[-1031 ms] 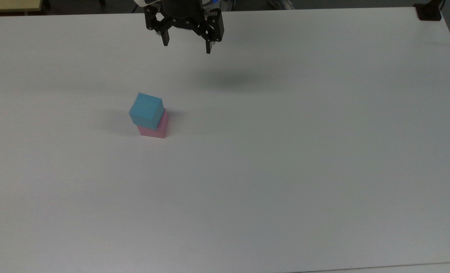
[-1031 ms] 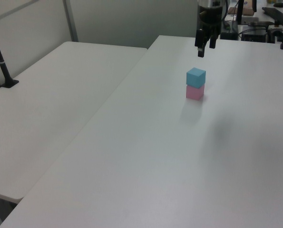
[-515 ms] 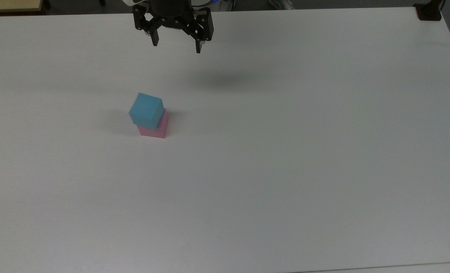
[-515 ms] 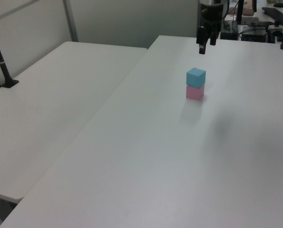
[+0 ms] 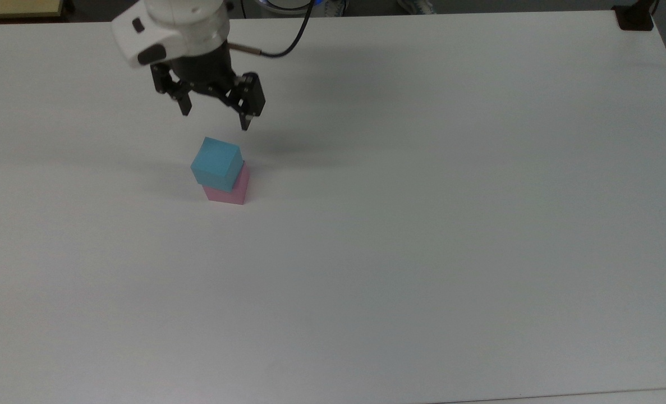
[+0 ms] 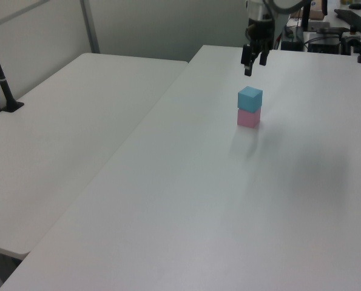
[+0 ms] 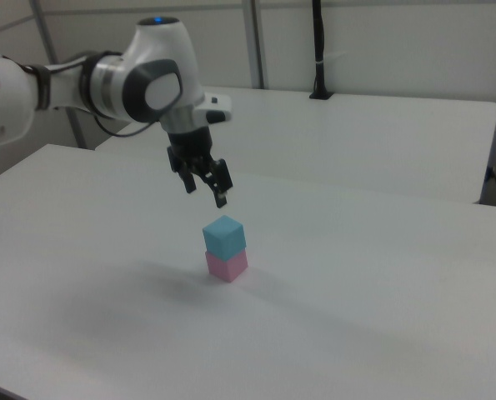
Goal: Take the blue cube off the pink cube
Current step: 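Lower the open gripper down over the light-blue cube on the pink cube, then close the gripper on the light-blue cube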
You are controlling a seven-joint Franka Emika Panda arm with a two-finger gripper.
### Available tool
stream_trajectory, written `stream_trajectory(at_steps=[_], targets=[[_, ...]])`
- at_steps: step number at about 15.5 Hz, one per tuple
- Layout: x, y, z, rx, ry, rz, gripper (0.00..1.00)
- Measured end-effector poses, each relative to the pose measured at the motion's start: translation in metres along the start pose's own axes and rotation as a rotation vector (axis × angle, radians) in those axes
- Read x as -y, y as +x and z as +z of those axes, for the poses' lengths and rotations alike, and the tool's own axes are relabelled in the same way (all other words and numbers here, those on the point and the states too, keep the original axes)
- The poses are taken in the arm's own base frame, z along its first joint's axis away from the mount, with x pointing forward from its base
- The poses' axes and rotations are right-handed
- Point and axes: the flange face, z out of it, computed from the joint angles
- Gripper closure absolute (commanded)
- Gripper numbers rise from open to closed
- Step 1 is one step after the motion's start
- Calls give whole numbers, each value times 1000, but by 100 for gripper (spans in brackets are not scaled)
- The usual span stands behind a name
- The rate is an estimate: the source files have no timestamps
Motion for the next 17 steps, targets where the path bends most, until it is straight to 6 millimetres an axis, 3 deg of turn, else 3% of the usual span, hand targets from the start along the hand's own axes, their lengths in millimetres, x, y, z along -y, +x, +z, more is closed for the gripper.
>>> stream_trajectory(at_steps=[1,4,17], targets=[[-1,6,19,12,-18,-6,0],[-1,15,52,27,-37,-14,0],[0,19,82,58,-90,-45,0]])
